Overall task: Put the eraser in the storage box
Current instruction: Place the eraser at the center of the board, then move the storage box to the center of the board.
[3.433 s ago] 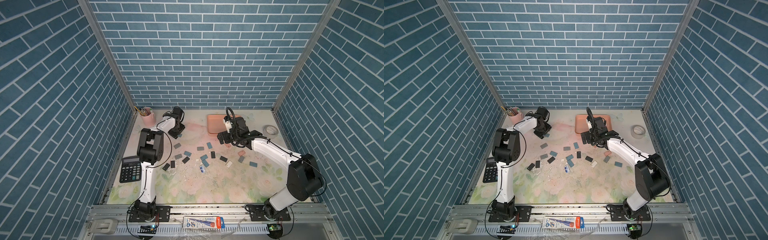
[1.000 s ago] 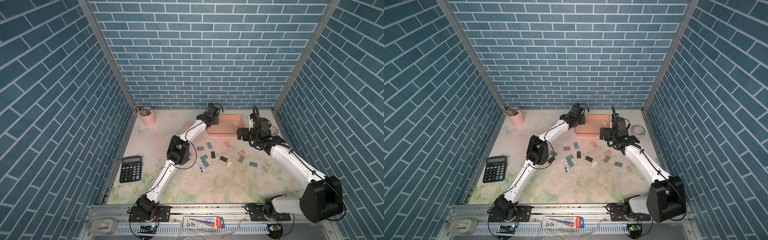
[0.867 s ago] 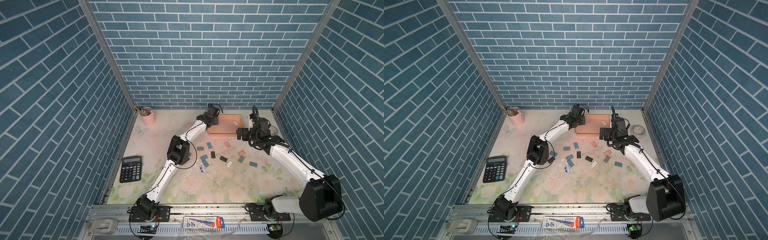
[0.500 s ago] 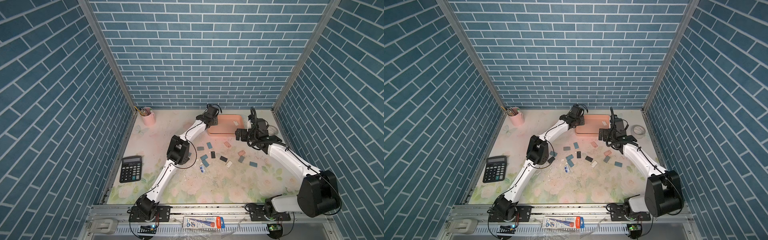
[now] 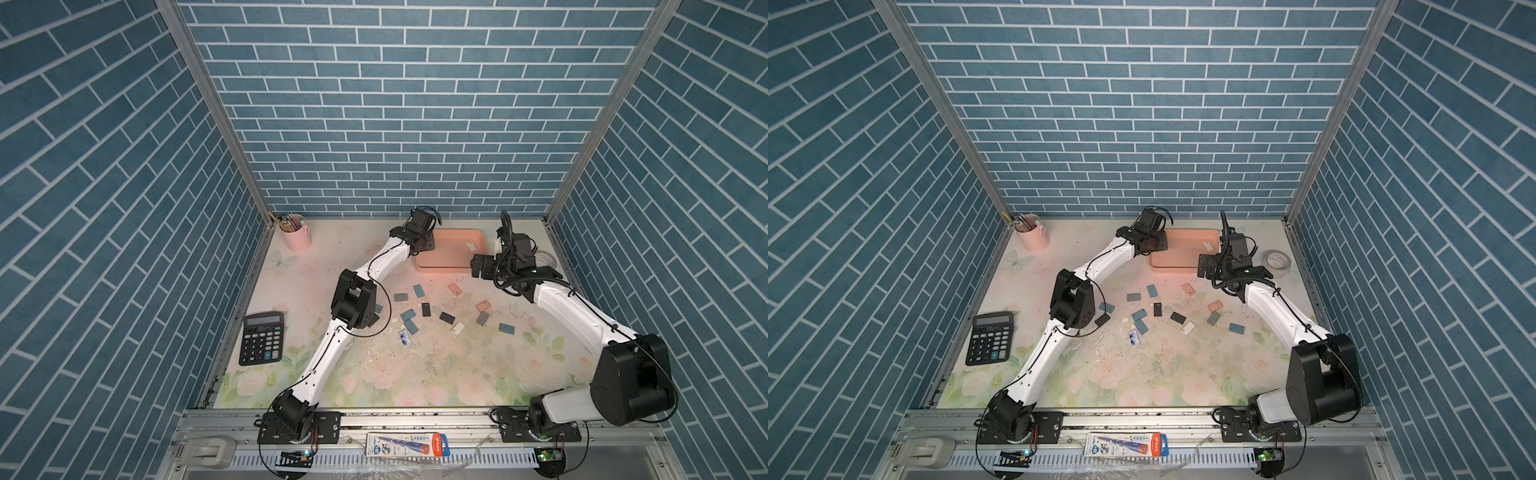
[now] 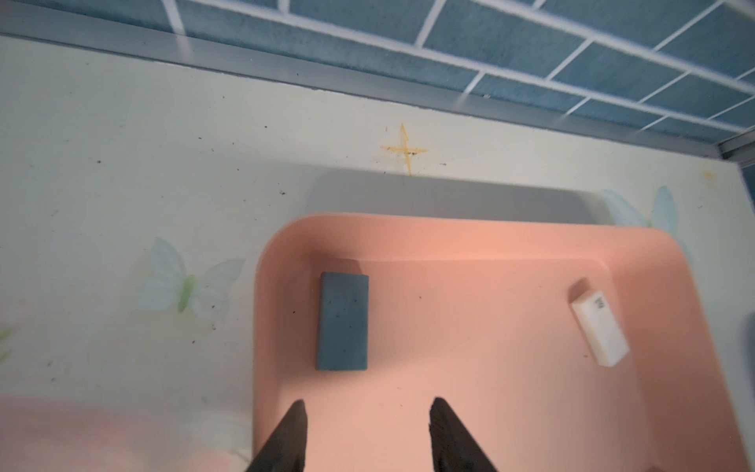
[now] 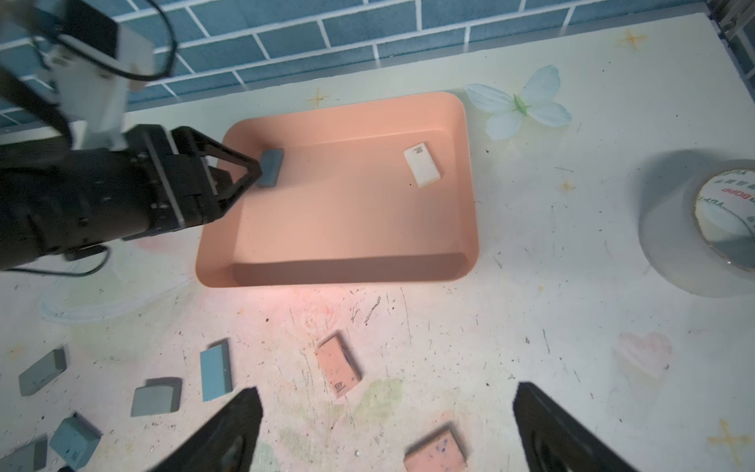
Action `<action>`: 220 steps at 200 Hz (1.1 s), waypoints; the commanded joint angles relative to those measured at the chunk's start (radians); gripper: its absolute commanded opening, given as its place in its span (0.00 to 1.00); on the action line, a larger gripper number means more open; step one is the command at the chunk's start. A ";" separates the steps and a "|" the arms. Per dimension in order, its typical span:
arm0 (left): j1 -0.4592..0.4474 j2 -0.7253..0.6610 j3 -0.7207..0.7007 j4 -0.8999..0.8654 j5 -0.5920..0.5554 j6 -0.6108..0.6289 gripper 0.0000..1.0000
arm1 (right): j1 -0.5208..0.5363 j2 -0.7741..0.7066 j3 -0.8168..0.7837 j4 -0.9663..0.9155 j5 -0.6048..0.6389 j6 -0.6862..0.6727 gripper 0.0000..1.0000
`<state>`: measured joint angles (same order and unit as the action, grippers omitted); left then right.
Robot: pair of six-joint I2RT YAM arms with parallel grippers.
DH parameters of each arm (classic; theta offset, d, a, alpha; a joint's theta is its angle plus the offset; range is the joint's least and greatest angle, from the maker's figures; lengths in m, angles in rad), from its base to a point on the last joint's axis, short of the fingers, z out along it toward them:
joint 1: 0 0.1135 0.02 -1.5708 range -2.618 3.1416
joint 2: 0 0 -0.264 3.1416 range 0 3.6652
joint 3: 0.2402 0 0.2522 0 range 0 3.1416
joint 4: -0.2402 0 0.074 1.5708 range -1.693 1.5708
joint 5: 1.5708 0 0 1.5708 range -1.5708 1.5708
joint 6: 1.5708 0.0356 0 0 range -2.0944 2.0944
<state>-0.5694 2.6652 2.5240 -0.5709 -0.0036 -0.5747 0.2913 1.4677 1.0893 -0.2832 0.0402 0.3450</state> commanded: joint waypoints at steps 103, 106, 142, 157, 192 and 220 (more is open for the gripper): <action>0.031 -0.721 -0.731 0.222 0.215 -0.149 1.00 | -0.170 0.609 0.480 -0.164 -0.068 -0.189 0.67; 0.031 -0.736 -0.754 0.224 0.209 -0.154 1.00 | -0.169 0.618 0.489 -0.167 -0.069 -0.191 0.65; 0.034 -0.892 -0.965 0.210 0.125 -0.216 0.99 | -0.170 0.693 0.599 -0.223 -0.098 -0.207 0.49; 0.037 -0.943 -1.024 0.190 0.102 -0.208 0.99 | -0.170 0.716 0.645 -0.260 -0.112 -0.202 0.40; 0.068 -1.041 -1.142 0.139 0.054 -0.233 1.00 | -0.163 0.718 0.650 -0.269 -0.122 -0.189 0.26; 0.188 -1.044 -1.340 0.298 0.301 -0.395 1.00 | -0.151 0.758 0.660 -0.278 -0.117 -0.195 0.16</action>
<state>-0.4759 1.6081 1.3224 -0.3637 0.1417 -0.8330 0.1257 2.1857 1.7336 -0.5091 -0.0666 0.1574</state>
